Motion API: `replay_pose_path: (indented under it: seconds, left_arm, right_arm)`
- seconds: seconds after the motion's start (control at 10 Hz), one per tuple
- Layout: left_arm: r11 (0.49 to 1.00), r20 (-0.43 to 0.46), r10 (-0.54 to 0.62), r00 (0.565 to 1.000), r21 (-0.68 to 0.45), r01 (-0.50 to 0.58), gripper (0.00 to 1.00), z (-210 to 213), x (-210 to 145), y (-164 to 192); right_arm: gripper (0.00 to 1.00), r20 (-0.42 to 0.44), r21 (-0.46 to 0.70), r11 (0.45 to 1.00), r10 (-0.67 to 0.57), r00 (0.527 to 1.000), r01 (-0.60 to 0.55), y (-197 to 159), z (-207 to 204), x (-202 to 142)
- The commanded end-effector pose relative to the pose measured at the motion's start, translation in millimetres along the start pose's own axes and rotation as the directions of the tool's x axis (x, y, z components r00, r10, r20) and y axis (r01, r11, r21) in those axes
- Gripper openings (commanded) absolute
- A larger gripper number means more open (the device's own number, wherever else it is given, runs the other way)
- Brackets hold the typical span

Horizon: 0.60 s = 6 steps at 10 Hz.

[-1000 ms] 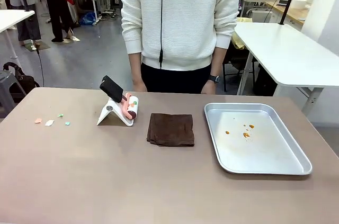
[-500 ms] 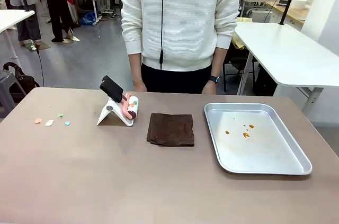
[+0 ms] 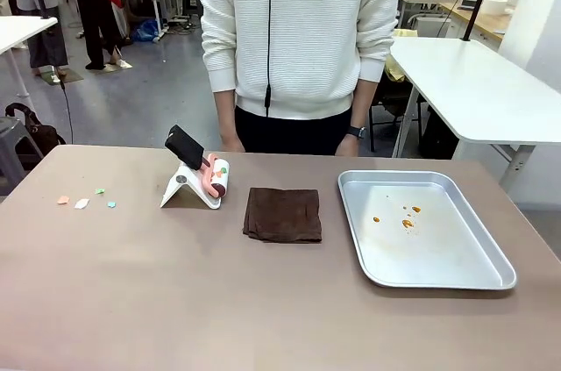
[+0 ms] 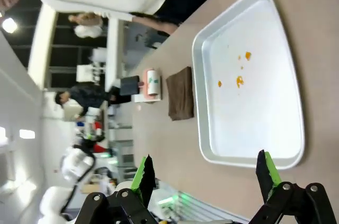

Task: Clean the surface of the table.
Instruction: Hold the Lint Roller with your left hand and the towel with your right hand.

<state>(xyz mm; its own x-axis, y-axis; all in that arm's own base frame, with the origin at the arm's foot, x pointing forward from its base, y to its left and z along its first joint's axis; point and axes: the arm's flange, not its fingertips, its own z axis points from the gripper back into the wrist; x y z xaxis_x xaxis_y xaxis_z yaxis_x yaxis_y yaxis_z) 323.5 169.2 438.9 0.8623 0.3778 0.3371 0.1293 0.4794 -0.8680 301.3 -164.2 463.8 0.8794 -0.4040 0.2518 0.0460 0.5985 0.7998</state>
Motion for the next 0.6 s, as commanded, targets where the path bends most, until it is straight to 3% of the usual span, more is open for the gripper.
replay_pose_path:
  seconds: [0.0, 0.2, 0.3, 0.5]
  left_arm:
    - [0.987, -0.175, -0.151, 0.973, 0.023, 0.158, 1.0, -38.6, 37.8, -43.7]
    - [0.978, -0.29, -0.193, 0.937, 0.025, 0.209, 1.0, -82.3, 56.7, -72.5]
    - [0.967, -0.334, -0.234, 0.913, 0.02, 0.255, 1.0, -99.6, 60.1, -82.9]
    - [0.955, -0.44, -0.253, 0.862, 0.032, 0.296, 1.0, -133.6, 67.8, -95.7]
  right_arm:
    - [1.0, -0.047, -0.133, 0.984, 0.114, 0.992, -0.119, 65.2, -49.0, -36.0]
    - [1.0, -0.187, -0.164, 0.949, 0.237, 0.953, -0.268, 121.1, -97.3, -45.1]
    - [1.0, -0.21, -0.214, 0.934, 0.241, 0.948, -0.285, 145.0, -118.3, -50.9]
    - [1.0, -0.293, -0.201, 0.93, 0.243, 0.925, -0.308, 209.6, -187.1, -79.2]
